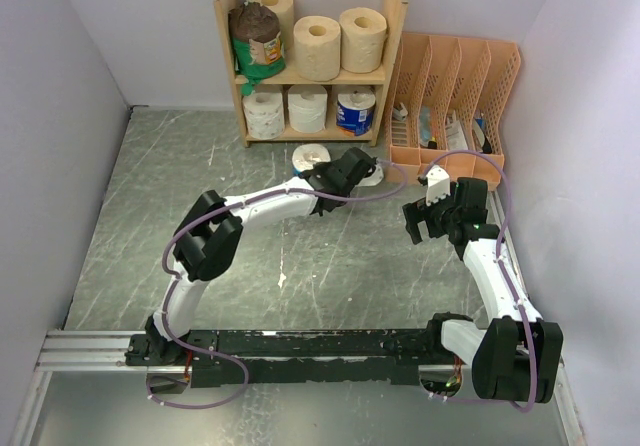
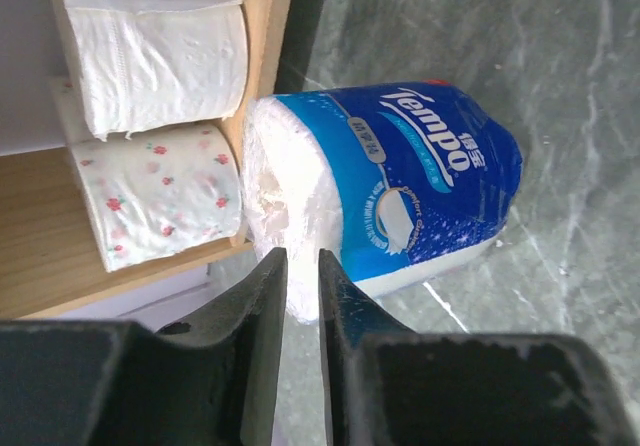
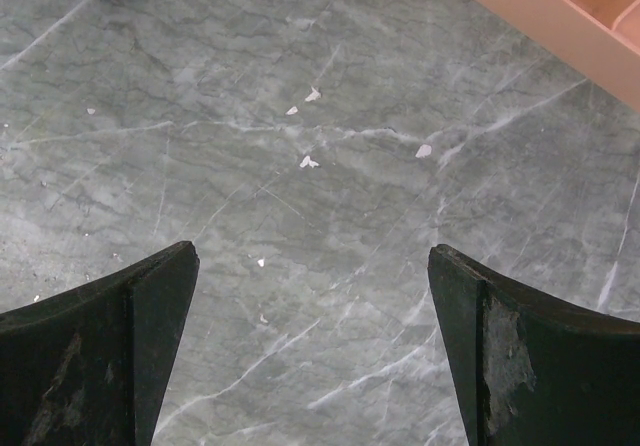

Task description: Place and organize the paper towels onto the shelf

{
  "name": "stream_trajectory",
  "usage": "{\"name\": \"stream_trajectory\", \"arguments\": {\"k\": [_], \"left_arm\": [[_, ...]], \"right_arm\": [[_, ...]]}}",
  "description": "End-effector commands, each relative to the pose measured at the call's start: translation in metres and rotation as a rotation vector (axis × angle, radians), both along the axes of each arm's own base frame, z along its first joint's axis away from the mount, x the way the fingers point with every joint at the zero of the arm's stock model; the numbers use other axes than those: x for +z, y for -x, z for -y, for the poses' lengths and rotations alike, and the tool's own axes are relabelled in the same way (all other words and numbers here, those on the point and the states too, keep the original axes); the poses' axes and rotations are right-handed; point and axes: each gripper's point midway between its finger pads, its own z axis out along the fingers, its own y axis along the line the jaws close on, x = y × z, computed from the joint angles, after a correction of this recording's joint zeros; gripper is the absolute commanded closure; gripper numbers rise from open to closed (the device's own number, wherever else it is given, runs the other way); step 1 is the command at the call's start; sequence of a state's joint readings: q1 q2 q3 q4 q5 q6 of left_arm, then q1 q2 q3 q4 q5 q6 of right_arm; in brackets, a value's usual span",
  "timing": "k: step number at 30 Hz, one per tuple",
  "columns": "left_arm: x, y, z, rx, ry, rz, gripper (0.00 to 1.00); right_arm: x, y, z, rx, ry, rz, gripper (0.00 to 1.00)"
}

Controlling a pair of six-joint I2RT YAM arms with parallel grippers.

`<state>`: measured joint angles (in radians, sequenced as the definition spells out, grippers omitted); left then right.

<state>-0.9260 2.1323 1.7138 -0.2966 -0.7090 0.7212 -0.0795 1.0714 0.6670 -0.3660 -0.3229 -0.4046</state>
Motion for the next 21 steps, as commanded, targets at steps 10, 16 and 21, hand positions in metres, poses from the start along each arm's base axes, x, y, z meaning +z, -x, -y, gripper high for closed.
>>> {"name": "stream_trajectory", "arguments": {"k": [10, 16, 21], "left_arm": [[0.002, 0.006, 0.003, 0.033, 0.079, -0.081, 0.63], [-0.016, 0.006, -0.003, 0.049, 0.126, -0.225, 0.64], [-0.024, 0.005, -0.004, 0.047, 0.169, -0.326, 0.63]], "right_arm": [[-0.003, 0.003, -0.002, 0.025, -0.006, -0.006, 0.0], [-0.003, 0.003, -0.003, 0.03, -0.008, -0.008, 0.0], [-0.004, 0.004, -0.004, 0.034, -0.01, -0.016, 0.0]]}}
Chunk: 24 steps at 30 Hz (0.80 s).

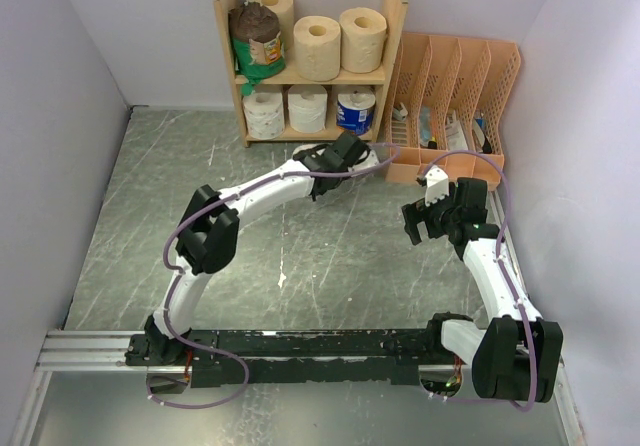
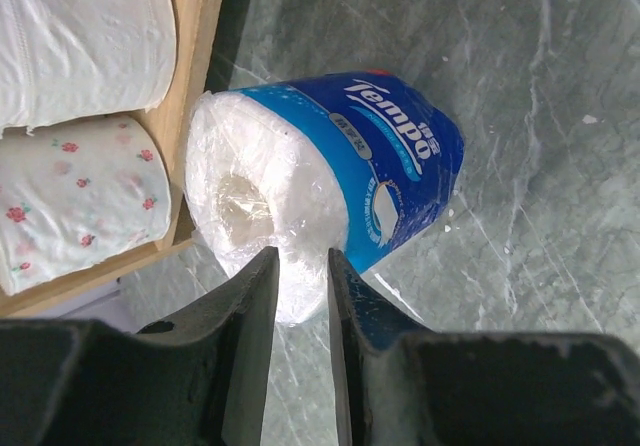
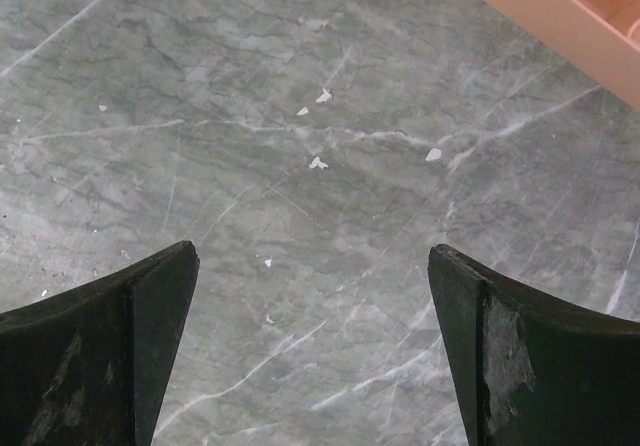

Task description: Place and organize the paper towels onto the shelf

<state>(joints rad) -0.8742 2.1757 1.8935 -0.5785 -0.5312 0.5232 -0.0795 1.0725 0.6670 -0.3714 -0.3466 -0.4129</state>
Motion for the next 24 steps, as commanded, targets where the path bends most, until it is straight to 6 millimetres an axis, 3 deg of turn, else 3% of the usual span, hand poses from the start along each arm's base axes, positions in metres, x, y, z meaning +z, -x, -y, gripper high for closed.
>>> {"name": "stream_trajectory", "arguments": {"k": [1, 10, 24], "left_arm": [[-0.013, 0.003, -0.002, 0.0, 0.051, -0.135, 0.62], [-0.027, 0.009, -0.001, -0.022, 0.051, -0.213, 0.48], [-0.032, 0.001, -0.003, -0.017, 0.047, -0.209, 0.77]], "right_arm": [[-0.004, 0.002, 0.0, 0.012, 0.001, -0.014, 0.0], [-0.006, 0.004, -0.003, 0.024, -0.009, -0.028, 0.0], [-0.006, 0.004, -0.003, 0.025, -0.009, -0.026, 0.0]]}}
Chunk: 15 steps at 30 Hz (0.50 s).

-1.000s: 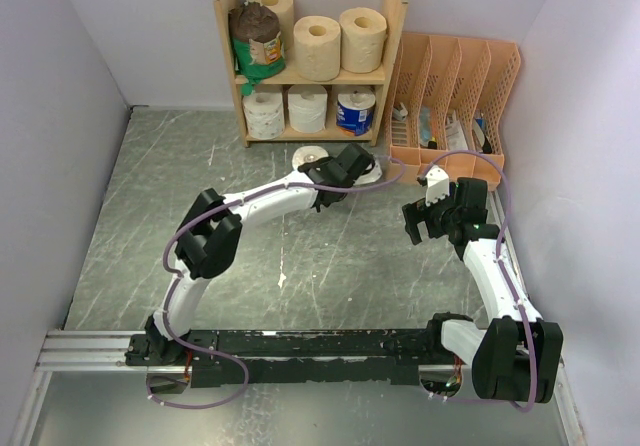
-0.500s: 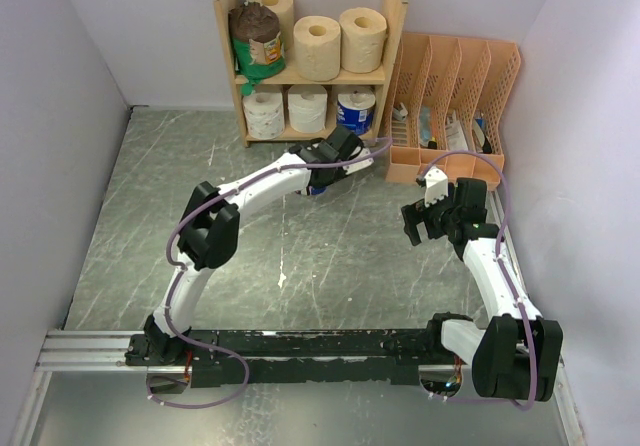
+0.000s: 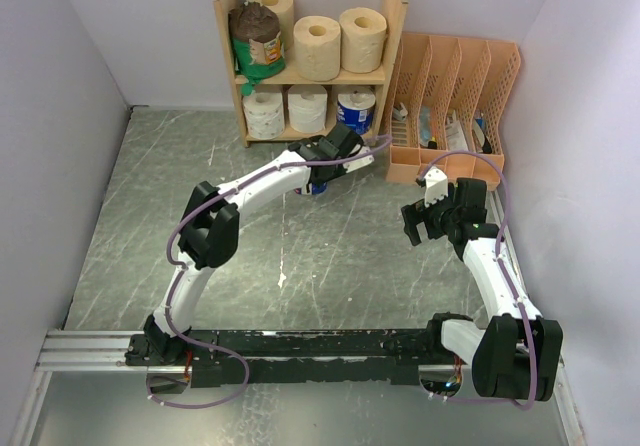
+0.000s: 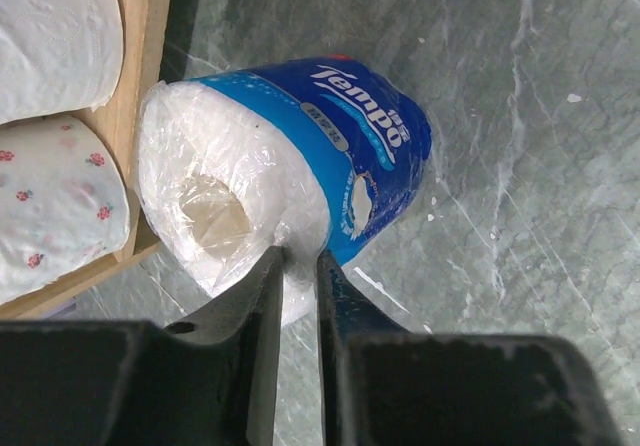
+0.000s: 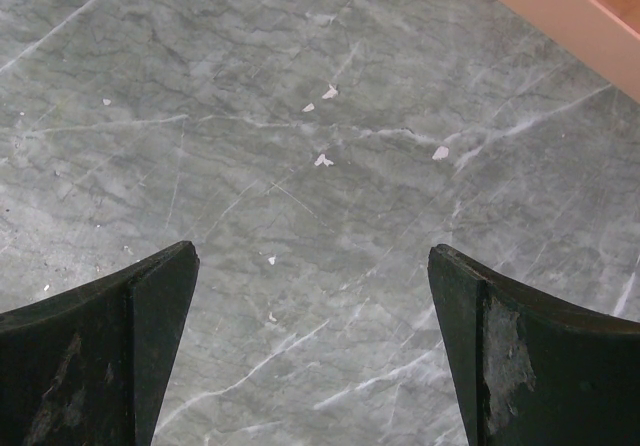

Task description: Place and organize the paper towels onto the shelf

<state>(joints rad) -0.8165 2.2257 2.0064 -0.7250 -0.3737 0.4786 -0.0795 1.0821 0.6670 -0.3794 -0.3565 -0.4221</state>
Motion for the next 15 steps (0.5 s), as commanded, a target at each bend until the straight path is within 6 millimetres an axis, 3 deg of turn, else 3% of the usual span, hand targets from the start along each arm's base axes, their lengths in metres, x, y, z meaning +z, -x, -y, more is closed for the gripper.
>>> {"name": "stream_trajectory", "arguments": {"k": [1, 3, 7, 15], "left_arm": [[-0.019, 0.004, 0.002, -0.011, -0.004, -0.058, 0.81], [-0.022, 0.006, 0.001, -0.011, -0.006, -0.06, 0.92], [-0.021, 0.004, 0.0, -0.014, -0.002, -0.042, 0.93], [0.027, -0.025, -0.013, 0.011, -0.046, 0.207, 0.93]], "right_arm": [[-0.002, 0.002, -0.001, 0.012, -0.006, -0.011, 0.0], [-0.003, 0.003, -0.001, 0.012, -0.006, -0.012, 0.0], [-0.002, 0.002, -0.001, 0.01, -0.005, -0.008, 0.0], [-0.001, 0.001, 0.001, 0.003, 0.001, -0.003, 0.0]]}}
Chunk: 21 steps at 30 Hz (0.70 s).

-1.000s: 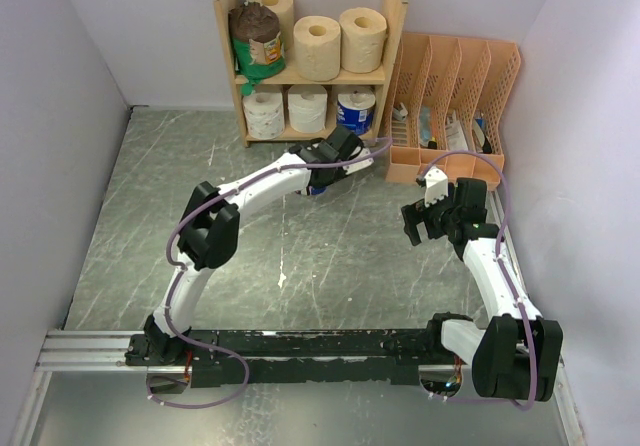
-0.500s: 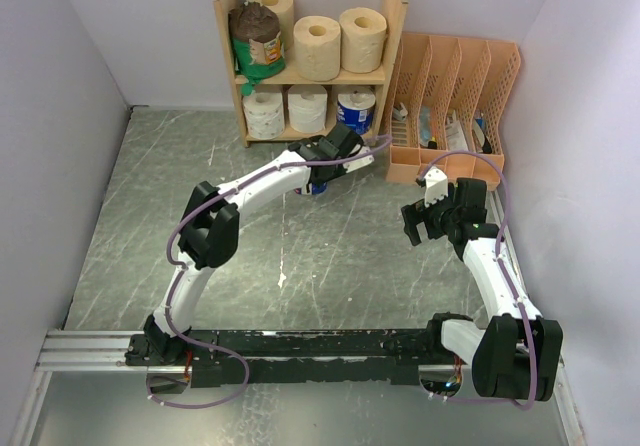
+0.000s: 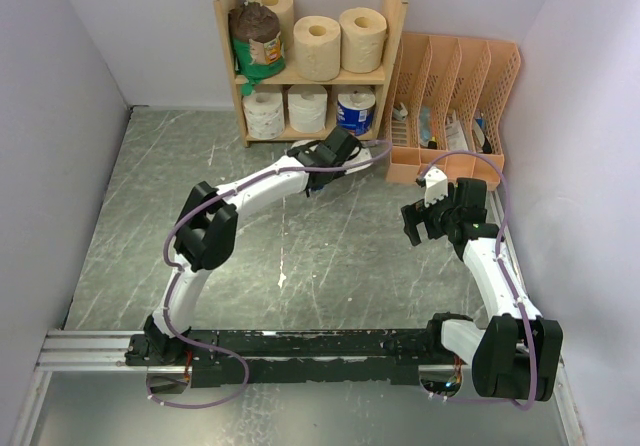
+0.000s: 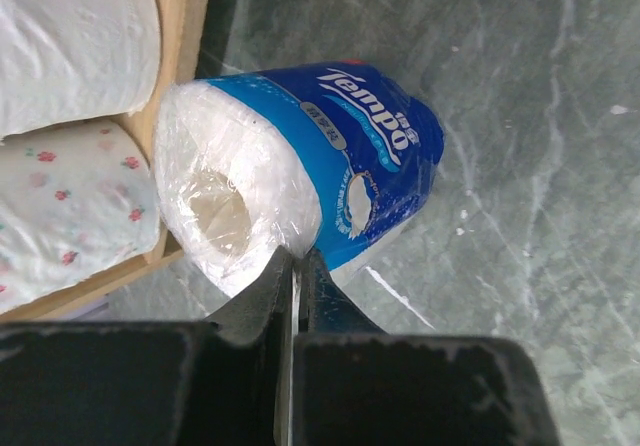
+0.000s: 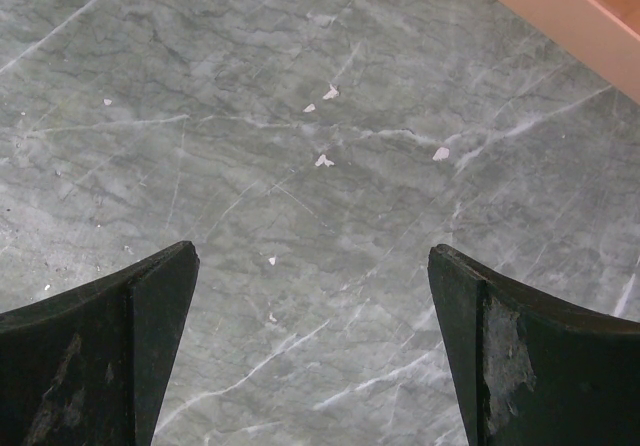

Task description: Place and organize the paper towels onto the shelf

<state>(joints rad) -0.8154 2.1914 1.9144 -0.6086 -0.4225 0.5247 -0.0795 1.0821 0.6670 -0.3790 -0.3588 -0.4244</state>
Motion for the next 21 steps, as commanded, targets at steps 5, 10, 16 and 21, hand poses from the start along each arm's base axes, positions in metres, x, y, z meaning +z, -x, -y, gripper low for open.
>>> {"name": "stream_trajectory", "arguments": {"k": [5, 10, 16, 21], "left_arm": [[0.053, -0.031, -0.013, 0.02, -0.054, 0.245, 0.93], [0.08, -0.038, -0.012, 0.018, -0.058, 0.313, 0.93], [0.087, -0.041, -0.011, 0.011, -0.06, 0.319, 0.93], [0.055, -0.028, -0.008, 0.013, -0.046, 0.2, 0.82]], "right_arm": [[-0.001, 0.001, 0.002, -0.006, 0.006, -0.001, 0.0], [0.0, 0.0, 0.004, -0.01, 0.011, 0.004, 0.0], [0.0, 0.002, 0.002, -0.003, 0.006, -0.001, 0.0], [-0.001, 0.002, 0.001, 0.002, 0.004, -0.003, 0.0]]}}
